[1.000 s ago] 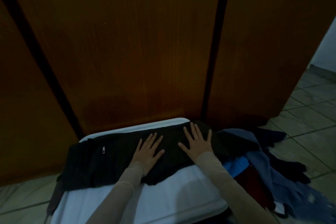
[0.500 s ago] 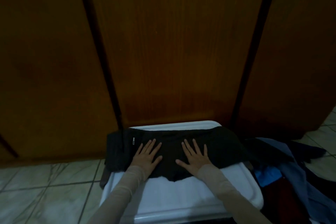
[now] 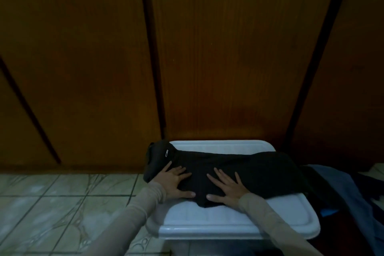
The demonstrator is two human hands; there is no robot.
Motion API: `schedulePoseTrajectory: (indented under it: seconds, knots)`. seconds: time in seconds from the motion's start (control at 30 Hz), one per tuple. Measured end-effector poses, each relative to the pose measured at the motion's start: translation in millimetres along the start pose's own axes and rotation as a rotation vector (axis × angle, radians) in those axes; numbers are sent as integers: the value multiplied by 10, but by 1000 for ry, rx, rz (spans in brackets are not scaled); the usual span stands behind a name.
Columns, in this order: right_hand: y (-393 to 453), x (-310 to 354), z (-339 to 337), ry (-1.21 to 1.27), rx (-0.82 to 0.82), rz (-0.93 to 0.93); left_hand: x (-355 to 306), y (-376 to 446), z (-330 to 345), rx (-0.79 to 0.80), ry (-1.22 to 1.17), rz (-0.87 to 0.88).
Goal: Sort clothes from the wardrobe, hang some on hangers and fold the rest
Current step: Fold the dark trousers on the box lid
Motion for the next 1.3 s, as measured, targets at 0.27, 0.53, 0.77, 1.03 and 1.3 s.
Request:
schedulePoseTrajectory:
  seconds: [0.27,0.53,0.77,1.03,1.3]
  knots:
    - [-110,-71,-12,-102,16,2,200,-163,-156,-83,265,-59]
    - [-135,-26,1,-129,-7,22,809,-485,-174,-250,175,-438]
    - [-95,110,25,-156,-10,31,918,-553,-113,-366,254,-491]
    - [62,351,193,-126,46,-46,1162,-788,344,-105,114,-562]
    - [-105,95,89,-326,16,-93,824,-604,461,13,-167,-480]
Point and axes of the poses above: each hand's wrist, its own y-axis towards the middle knuckle, its own z-axis out of the palm, x = y × z, the point moved 9 cm from there along y, towards the middle knuckle, and after that the axes turned 7 degrees about y, right-handed, at the moved point
